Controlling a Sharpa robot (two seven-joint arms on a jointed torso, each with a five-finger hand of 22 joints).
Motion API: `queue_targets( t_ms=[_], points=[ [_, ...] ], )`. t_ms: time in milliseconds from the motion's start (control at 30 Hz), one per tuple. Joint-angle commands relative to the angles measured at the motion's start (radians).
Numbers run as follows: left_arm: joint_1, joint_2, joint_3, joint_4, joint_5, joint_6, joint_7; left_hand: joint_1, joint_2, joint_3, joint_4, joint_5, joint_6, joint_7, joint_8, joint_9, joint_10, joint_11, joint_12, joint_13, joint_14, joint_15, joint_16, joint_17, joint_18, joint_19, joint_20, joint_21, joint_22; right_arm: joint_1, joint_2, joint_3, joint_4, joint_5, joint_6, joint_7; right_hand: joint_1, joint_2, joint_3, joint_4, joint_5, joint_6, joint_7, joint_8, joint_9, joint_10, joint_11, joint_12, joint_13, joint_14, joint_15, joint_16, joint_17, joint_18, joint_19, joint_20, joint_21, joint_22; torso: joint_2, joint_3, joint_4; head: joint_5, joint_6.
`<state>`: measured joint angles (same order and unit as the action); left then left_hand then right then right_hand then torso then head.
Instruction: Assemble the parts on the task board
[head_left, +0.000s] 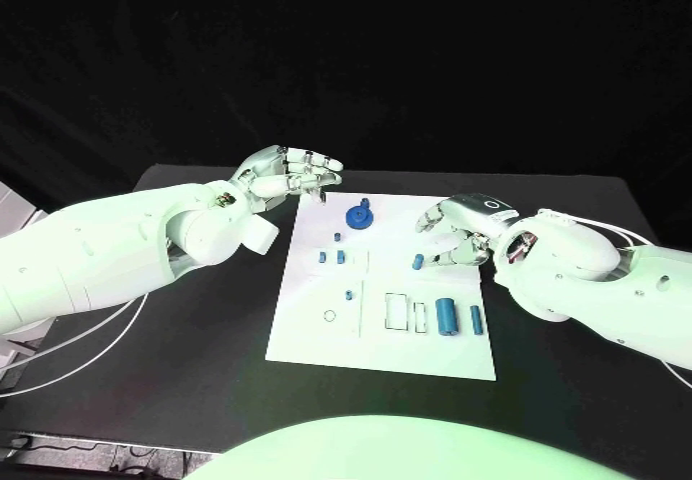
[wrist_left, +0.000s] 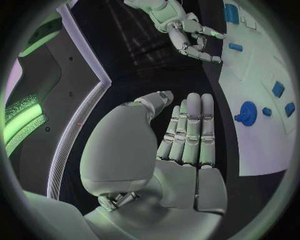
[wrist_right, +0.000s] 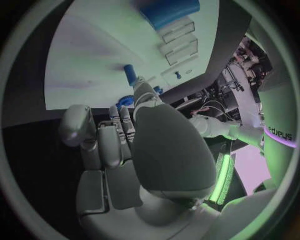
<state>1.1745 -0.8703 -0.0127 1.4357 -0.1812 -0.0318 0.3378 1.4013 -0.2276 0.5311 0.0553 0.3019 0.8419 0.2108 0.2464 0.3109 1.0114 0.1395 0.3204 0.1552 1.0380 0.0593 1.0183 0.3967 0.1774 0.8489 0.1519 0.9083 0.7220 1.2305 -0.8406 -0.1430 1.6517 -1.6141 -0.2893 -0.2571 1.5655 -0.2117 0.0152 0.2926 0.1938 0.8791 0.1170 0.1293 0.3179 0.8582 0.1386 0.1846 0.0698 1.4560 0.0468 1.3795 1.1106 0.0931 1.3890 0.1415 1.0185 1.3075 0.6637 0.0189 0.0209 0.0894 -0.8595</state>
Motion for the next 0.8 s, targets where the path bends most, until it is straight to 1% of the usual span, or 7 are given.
queue_targets(
  t_ms=[33, 267, 400, 433, 600, 667, 800],
  points=[
    [0.001, 0.001, 0.001, 0.003, -0.003, 0.018, 0.006, -0.001, 0.012, -0.005, -0.002, 0.000, -0.003, 0.001, -0.004, -0.001, -0.009, 0.001, 0.003, 0.002, -0.006, 0.003, -0.004, -0.001, 0.006, -0.003, 0.006, -0.004, -0.001, 0.002, 0.003, 0.000, -0.011, 0.016, 0.113, 0.010, 0.010, 0.001, -0.005, 0.001, -0.005, -0.006, -0.001, -0.006, -0.001, -0.001, -0.003, 0.008, 0.002, 0.000, 0.000, 0.006, 0.002, 0.008, 0.000, 0.002, -0.001, 0.045, 0.001, 0.0003, 0.0012, -0.001, -0.001],
    [0.001, 0.000, 0.001, 0.002, -0.003, 0.017, 0.004, -0.001, 0.012, -0.005, -0.002, 0.000, -0.003, 0.001, -0.004, -0.001, -0.009, 0.001, 0.003, 0.002, -0.006, 0.003, -0.004, -0.001, 0.006, -0.003, 0.006, -0.004, -0.001, -0.002, 0.016, -0.003, -0.036, 0.020, 0.127, 0.009, 0.016, 0.023, 0.002, -0.001, -0.011, 0.015, 0.009, 0.002, 0.002, 0.023, -0.013, 0.043, 0.004, 0.006, -0.008, 0.011, 0.007, 0.007, 0.009, -0.004, 0.010, 0.049, 0.000, -0.0005, 0.0012, -0.001, -0.001],
    [0.001, 0.000, 0.001, 0.002, -0.003, 0.016, 0.003, -0.001, 0.012, -0.005, -0.002, 0.000, -0.003, 0.001, -0.004, -0.001, -0.009, 0.001, 0.003, 0.002, -0.006, 0.003, -0.004, -0.001, 0.006, -0.003, 0.006, -0.004, -0.001, -0.009, 0.029, -0.005, -0.044, 0.028, 0.109, 0.017, 0.018, 0.042, 0.016, -0.003, -0.014, 0.031, 0.009, 0.008, 0.002, 0.058, -0.024, 0.070, 0.004, 0.015, -0.017, 0.018, 0.019, 0.002, 0.023, -0.013, 0.036, 0.059, 0.000, -0.0009, 0.0021, -0.002, -0.002],
    [0.001, 0.000, 0.001, 0.002, -0.003, 0.015, 0.003, -0.001, 0.012, -0.005, -0.002, 0.000, -0.003, 0.001, -0.004, -0.001, -0.009, 0.001, 0.003, 0.002, -0.006, 0.003, -0.004, -0.001, 0.006, -0.003, 0.006, -0.004, -0.001, -0.013, 0.033, -0.005, -0.046, 0.032, 0.098, 0.021, 0.022, 0.055, 0.030, -0.005, -0.017, 0.042, 0.015, 0.012, 0.002, 0.089, -0.032, 0.085, 0.005, 0.023, -0.023, 0.023, 0.031, -0.003, 0.037, -0.020, 0.065, 0.071, 0.001, -0.0008, 0.0023, -0.002, -0.002],
    [0.001, -0.001, 0.001, 0.002, -0.004, 0.014, 0.002, -0.001, 0.012, -0.005, -0.002, 0.000, -0.003, 0.001, -0.004, -0.001, -0.009, 0.001, 0.003, 0.002, -0.006, 0.003, -0.004, -0.001, 0.006, -0.003, 0.006, -0.004, -0.001, -0.020, 0.045, -0.006, -0.052, 0.045, 0.066, 0.036, 0.027, 0.067, 0.055, -0.006, -0.021, 0.060, 0.023, 0.014, -0.002, 0.138, -0.044, 0.093, 0.001, 0.027, -0.034, 0.021, 0.034, -0.009, 0.052, -0.029, 0.098, 0.084, 0.001, 0.0003, 0.0018, -0.002, -0.002],
    [0.001, 0.000, 0.001, 0.002, -0.004, 0.013, 0.002, -0.001, 0.012, -0.005, -0.002, 0.000, -0.003, 0.001, -0.004, -0.001, -0.009, 0.001, 0.003, 0.002, -0.006, 0.003, -0.004, -0.001, 0.006, -0.003, 0.006, -0.004, -0.001, -0.023, 0.053, -0.006, -0.058, 0.049, 0.055, 0.041, 0.034, 0.078, 0.097, -0.004, -0.031, 0.076, 0.023, 0.014, -0.007, 0.188, -0.053, 0.080, -0.004, 0.033, -0.043, 0.026, 0.044, -0.015, 0.064, -0.036, 0.127, 0.098, 0.000, -0.0007, 0.0015, -0.003, -0.003],
    [0.001, 0.000, 0.001, 0.002, -0.004, 0.013, 0.002, -0.002, 0.012, -0.006, -0.001, 0.000, -0.003, 0.001, -0.003, -0.002, -0.010, 0.001, 0.005, 0.002, -0.006, 0.003, -0.004, -0.001, 0.006, -0.003, 0.006, -0.006, -0.002, -0.028, 0.060, -0.006, -0.063, 0.053, 0.047, 0.046, 0.032, 0.076, 0.136, -0.003, -0.038, 0.084, 0.024, 0.012, -0.012, 0.219, -0.056, 0.059, -0.005, 0.035, -0.048, 0.028, 0.048, -0.018, 0.068, -0.039, 0.140, 0.105, 0.000, -0.0005, 0.0019, -0.002, -0.003]
  ],
)
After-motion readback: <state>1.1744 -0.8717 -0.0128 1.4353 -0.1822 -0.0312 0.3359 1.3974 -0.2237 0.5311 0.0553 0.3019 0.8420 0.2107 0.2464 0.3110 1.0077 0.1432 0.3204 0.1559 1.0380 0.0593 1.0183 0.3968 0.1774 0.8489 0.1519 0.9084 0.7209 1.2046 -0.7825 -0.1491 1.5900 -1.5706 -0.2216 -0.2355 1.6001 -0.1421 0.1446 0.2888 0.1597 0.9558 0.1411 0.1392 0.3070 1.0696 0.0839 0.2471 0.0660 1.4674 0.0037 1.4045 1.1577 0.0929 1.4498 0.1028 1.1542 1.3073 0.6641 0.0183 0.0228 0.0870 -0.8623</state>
